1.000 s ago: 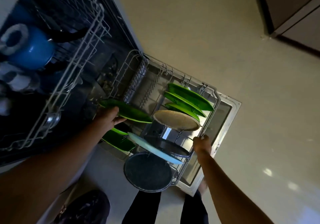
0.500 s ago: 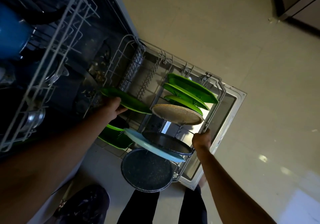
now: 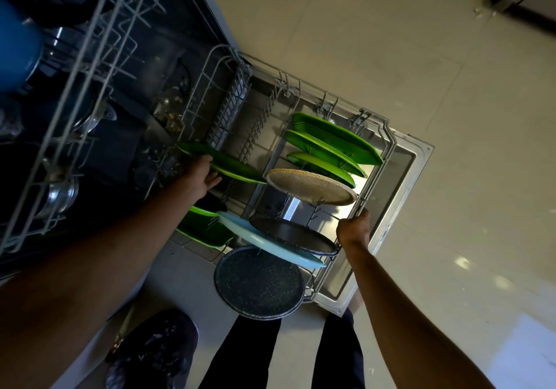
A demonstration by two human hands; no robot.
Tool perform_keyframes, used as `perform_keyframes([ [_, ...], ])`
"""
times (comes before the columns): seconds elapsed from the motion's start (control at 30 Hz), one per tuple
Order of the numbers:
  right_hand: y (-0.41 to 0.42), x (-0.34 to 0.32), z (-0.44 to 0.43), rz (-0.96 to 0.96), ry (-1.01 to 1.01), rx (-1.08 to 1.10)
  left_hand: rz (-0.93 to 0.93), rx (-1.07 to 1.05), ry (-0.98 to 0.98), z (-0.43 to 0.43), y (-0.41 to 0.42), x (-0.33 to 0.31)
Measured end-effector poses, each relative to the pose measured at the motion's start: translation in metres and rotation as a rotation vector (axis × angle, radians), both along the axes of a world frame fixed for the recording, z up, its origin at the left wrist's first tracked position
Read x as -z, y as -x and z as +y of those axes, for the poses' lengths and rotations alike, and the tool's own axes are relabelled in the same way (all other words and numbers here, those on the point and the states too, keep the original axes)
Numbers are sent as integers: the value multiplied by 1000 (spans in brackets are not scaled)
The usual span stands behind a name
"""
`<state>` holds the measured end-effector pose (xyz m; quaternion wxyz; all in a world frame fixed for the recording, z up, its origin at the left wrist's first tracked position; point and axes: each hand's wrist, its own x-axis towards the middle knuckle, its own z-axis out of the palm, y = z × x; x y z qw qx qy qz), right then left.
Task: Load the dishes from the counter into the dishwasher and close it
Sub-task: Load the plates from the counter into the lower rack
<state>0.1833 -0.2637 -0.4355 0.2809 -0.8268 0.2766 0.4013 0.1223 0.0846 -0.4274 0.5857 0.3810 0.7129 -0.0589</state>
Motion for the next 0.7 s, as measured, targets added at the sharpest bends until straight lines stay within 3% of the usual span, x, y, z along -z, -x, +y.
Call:
perform_keyframes([
  [0.23,-12,-16,1,82,-47,-50,21,45,-154,-4,14,-28],
  [0.4,-20,-16,-8,158,-63,-156,-71,209,-421,-25,38,-49],
  [0.53,-17,-25,-15,117,-49,-269,-26,243,-609,-61,63,-77],
  [0.7,-11,-30,-36,105,-181,-348,87,272,-781,-135,91,-108],
])
